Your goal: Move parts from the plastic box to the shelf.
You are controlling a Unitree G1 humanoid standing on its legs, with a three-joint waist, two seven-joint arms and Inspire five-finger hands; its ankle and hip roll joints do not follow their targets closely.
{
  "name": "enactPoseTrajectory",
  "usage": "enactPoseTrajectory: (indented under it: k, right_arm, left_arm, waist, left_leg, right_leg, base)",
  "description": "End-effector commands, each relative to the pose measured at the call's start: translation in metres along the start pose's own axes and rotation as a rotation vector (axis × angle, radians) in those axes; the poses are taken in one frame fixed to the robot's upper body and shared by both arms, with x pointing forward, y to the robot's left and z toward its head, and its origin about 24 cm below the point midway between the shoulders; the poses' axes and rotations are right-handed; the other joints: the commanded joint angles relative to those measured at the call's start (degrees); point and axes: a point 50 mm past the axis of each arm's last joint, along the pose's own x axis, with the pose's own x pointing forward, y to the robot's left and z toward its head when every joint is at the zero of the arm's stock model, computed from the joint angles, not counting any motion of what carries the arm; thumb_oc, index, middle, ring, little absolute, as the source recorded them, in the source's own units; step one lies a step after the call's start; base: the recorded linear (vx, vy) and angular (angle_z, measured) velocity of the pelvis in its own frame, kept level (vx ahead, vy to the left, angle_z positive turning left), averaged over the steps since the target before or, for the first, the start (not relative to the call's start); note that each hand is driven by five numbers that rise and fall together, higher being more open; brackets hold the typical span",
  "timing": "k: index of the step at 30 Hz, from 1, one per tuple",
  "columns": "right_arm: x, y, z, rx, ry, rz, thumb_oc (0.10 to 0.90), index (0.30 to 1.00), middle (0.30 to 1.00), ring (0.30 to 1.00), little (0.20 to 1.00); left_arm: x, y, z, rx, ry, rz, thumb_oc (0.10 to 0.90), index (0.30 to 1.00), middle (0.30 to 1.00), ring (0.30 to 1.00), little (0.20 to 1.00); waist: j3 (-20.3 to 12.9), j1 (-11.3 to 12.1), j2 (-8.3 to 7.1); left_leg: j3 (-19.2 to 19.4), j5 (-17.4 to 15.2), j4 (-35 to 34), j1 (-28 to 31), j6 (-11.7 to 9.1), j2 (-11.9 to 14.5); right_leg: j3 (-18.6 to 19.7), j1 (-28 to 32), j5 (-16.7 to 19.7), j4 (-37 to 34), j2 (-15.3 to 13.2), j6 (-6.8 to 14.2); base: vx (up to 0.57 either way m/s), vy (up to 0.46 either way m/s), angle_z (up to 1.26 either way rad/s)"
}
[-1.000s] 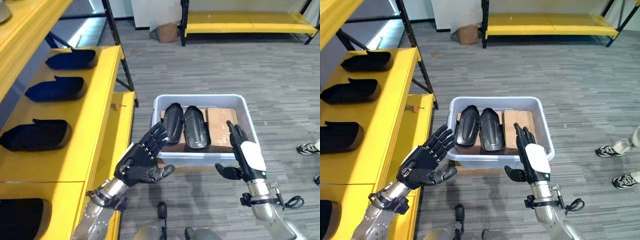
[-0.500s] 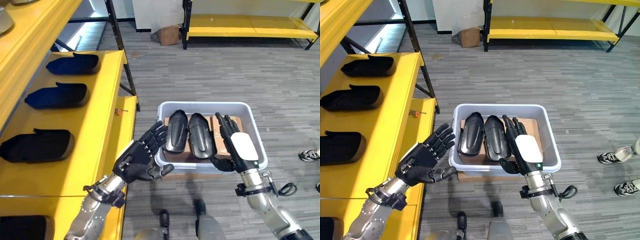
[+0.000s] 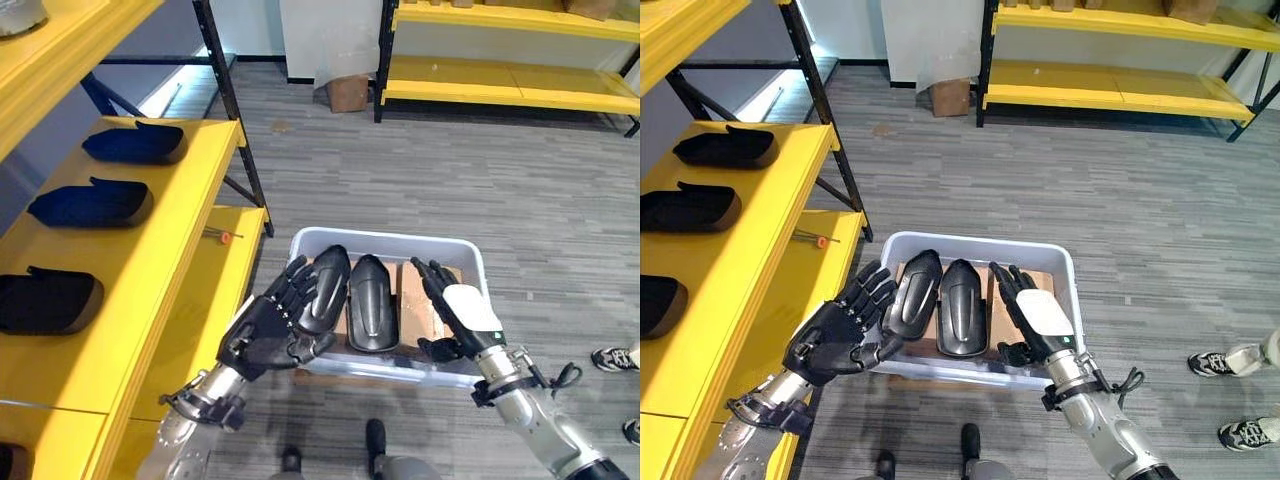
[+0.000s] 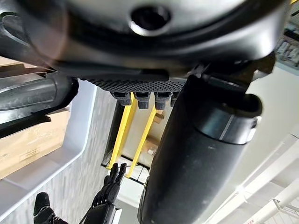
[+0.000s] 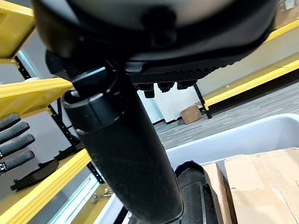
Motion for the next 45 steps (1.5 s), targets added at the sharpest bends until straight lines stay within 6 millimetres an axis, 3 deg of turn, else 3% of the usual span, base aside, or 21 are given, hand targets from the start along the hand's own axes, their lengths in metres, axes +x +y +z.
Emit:
enactPoseTrajectory:
  k: [1,7,14,17,23,27,28,34,45]
  right_arm:
    - [0.028,-0.035,0.026,-0.032,-0.224,-0.152,0.9,1.0,1.0,1.0,1.0]
    - [0.037,-0.045,0.019,-0.132,-0.208,-0.147,0.9,1.0,1.0,1.0,1.0]
    - [0.08,-0.088,0.018,-0.294,-0.224,-0.246,0.9,1.0,1.0,1.0,1.0]
    - [0.086,-0.094,0.015,-0.344,-0.212,-0.244,0.9,1.0,1.0,1.0,1.0]
    - [0.104,-0.121,-0.011,-0.493,-0.068,-0.226,0.9,1.0,1.0,1.0,1.0]
    - [0.108,-0.129,-0.023,-0.544,0.016,-0.19,0.9,1.0,1.0,1.0,1.0]
    - [0.11,-0.135,-0.034,-0.545,0.093,-0.183,0.9,1.0,1.0,1.0,1.0]
    - [0.111,-0.141,-0.045,-0.515,0.166,-0.169,0.9,1.0,1.0,1.0,1.0]
    - [0.117,-0.126,-0.053,-0.473,0.249,0.091,0.9,1.0,1.0,1.0,1.0]
  left_arm:
    - [0.014,-0.015,0.039,0.065,-0.226,-0.095,0.9,1.0,1.0,1.0,1.0]
    - [0.021,-0.018,0.033,0.037,-0.185,-0.167,0.9,1.0,1.0,1.0,1.0]
    - [0.038,-0.025,0.045,0.06,-0.21,-0.276,0.9,1.0,1.0,1.0,1.0]
    - [0.041,-0.025,0.049,0.057,-0.221,-0.286,0.9,1.0,1.0,1.0,1.0]
    - [0.055,-0.029,0.057,0.082,-0.247,-0.326,0.9,1.0,1.0,1.0,1.0]
    - [0.06,-0.029,0.06,0.073,-0.251,-0.344,0.9,1.0,1.0,1.0,1.0]
    - [0.063,-0.032,0.062,0.079,-0.253,-0.37,0.9,1.0,1.0,1.0,1.0]
    - [0.064,-0.036,0.066,0.1,-0.275,-0.405,0.9,1.0,1.0,1.0,1.0]
    - [0.07,-0.04,0.07,0.148,-0.273,-0.423,0.9,1.0,1.0,1.0,1.0]
  waist:
    - [-2.9,1.4,-1.18]
    - [-1.8,1.4,-0.67]
    - [2.7,2.7,1.51]
    - [3.7,2.9,1.97]
    - [8.1,4.1,3.45]
    - [10.0,4.6,3.93]
    - [11.3,5.0,4.25]
    - [13.2,5.5,4.92]
    - [15.6,6.3,5.23]
  left_leg:
    - [4.0,-3.0,2.5,-2.0,1.6,-1.4]
    - [7.1,-2.6,5.0,-5.3,1.4,-1.6]
    - [6.8,-0.3,3.5,-9.4,1.1,-2.2]
    - [6.8,-0.3,4.0,-10.4,1.1,-2.5]
    - [5.9,-0.2,6.1,-15.2,1.1,-3.3]
    - [5.6,0.1,6.6,-17.2,1.0,-3.6]
    - [5.4,0.3,7.3,-18.6,1.1,-3.7]
    - [4.9,0.5,8.1,-20.3,1.0,-4.1]
    - [4.9,0.8,9.0,-22.0,1.0,-4.4]
  right_leg:
    - [-3.3,0.9,-9.0,7.2,-6.0,3.8]
    - [-5.9,-0.9,-9.9,9.7,-6.3,3.5]
    - [-6.9,-5.5,-10.5,12.0,-6.4,3.2]
    - [-7.1,-6.3,-10.8,12.7,-6.5,3.0]
    - [-7.1,-10.2,-11.9,15.1,-6.4,2.1]
    - [-7.1,-11.8,-12.2,16.1,-6.2,1.7]
    - [-7.1,-13.2,-12.7,17.5,-6.1,1.4]
    - [-7.3,-14.8,-13.4,19.2,-5.8,0.8]
    - [-7.7,-16.4,-14.1,21.1,-5.6,0.3]
  base:
    - [0.04,-0.082,0.09]
    - [0.0,-0.057,0.41]
    - [-0.08,0.03,0.22]
    - [-0.04,0.038,0.14]
    - [-0.08,-0.006,0.07]
    - [-0.06,-0.043,0.05]
    - [-0.07,-0.067,-0.01]
    - [-0.03,-0.034,0.01]
    - [0.0,-0.055,0.0]
